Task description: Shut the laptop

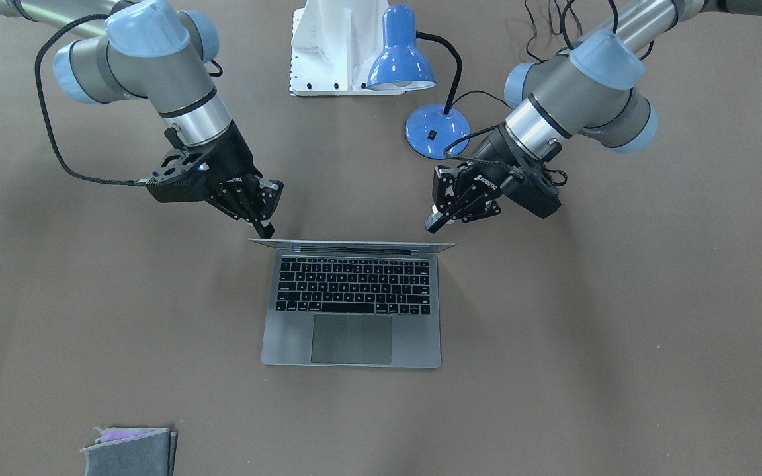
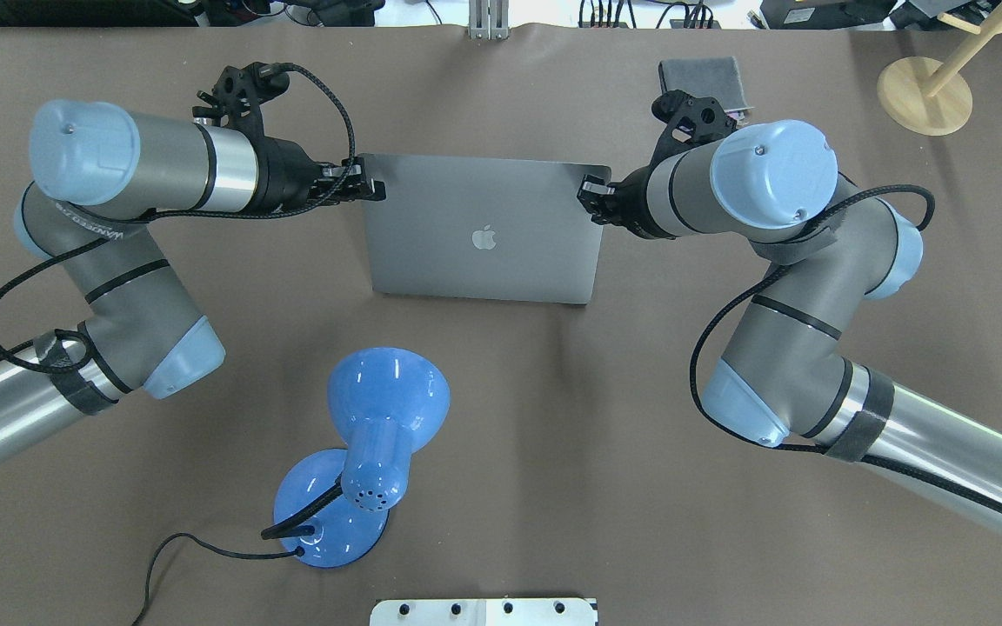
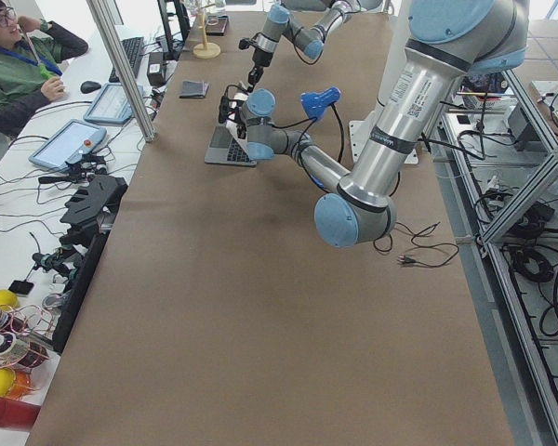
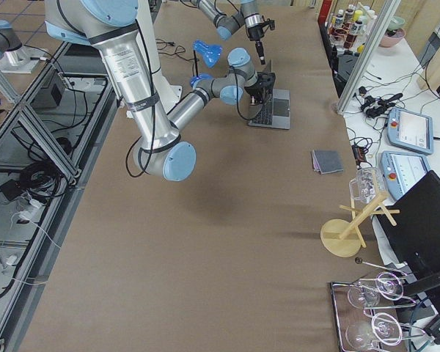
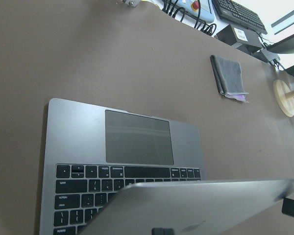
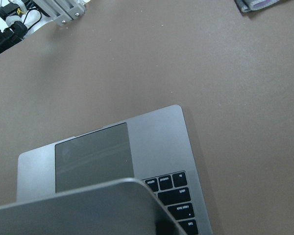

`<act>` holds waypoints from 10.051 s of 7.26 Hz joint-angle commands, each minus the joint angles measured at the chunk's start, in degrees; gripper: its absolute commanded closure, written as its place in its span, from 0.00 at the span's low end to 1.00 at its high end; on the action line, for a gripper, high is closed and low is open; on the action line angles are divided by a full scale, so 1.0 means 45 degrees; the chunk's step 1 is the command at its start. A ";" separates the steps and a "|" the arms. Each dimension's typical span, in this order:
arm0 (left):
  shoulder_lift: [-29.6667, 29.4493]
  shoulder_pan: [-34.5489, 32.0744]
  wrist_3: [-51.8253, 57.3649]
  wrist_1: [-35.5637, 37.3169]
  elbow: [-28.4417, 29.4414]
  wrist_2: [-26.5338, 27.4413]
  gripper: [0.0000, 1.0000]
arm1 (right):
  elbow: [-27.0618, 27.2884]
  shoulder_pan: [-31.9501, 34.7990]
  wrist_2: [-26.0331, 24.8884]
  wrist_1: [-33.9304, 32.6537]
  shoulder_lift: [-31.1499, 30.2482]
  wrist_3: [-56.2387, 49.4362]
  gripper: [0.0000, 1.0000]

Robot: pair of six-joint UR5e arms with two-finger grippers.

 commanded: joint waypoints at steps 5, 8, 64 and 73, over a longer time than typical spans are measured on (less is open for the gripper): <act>-0.1814 0.0053 0.0163 -0.0020 0.3298 0.1828 1.00 | -0.2139 0.0077 -0.0213 0.0035 0.0892 0.0055 1.00; -0.2321 0.0169 0.0726 -0.0020 0.4664 0.2432 1.00 | -0.3485 0.0077 -0.0407 0.0035 0.1496 0.0075 1.00; 0.7462 -0.9537 1.8620 1.3652 -0.2929 -0.5124 0.01 | 0.2371 1.0721 0.6096 -0.6801 -0.9909 -2.0276 0.00; 0.7462 -0.9518 1.8601 1.3652 -0.2929 -0.5124 0.01 | 0.2371 1.0721 0.6096 -0.6801 -0.9909 -2.0276 0.00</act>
